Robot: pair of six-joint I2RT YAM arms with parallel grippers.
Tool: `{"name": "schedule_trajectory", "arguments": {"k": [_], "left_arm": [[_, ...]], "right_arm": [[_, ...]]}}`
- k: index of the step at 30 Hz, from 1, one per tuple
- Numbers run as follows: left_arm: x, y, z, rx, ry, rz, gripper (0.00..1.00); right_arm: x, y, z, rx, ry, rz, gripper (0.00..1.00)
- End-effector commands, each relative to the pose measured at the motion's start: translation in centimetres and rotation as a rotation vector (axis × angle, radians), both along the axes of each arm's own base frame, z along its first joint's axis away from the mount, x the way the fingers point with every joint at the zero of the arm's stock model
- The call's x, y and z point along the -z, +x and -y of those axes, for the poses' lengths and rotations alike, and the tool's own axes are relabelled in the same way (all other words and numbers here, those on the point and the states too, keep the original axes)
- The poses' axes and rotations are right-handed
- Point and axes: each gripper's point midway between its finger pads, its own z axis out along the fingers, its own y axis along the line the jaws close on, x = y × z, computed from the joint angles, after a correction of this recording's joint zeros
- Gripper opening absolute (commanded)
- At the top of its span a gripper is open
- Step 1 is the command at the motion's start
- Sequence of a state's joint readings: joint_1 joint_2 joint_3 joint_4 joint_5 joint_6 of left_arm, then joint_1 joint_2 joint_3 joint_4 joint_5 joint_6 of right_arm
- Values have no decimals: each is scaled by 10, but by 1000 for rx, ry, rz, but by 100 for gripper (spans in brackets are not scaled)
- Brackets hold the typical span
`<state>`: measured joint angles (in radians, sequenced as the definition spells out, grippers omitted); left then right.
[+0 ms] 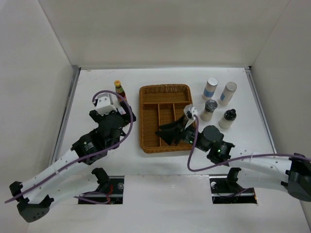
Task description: Organize the condiment bottles
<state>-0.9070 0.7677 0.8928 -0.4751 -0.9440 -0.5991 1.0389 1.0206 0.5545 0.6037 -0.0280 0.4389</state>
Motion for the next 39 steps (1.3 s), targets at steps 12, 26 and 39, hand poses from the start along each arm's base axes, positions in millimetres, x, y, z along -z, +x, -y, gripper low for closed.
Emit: {"name": "schedule_trajectory", "arguments": {"k": [12,26,39], "left_arm": [[-32,96,-21,-133,93,91,100],[17,197,-24,-100,138,-73,84],[49,230,-41,-221,188,-118,70]], "right_arm": [[33,-7,-29,-69,-29,22,16],[45,14,-19,3,-27,12,74],[47,18,-18,12,-32,9,75]]}}
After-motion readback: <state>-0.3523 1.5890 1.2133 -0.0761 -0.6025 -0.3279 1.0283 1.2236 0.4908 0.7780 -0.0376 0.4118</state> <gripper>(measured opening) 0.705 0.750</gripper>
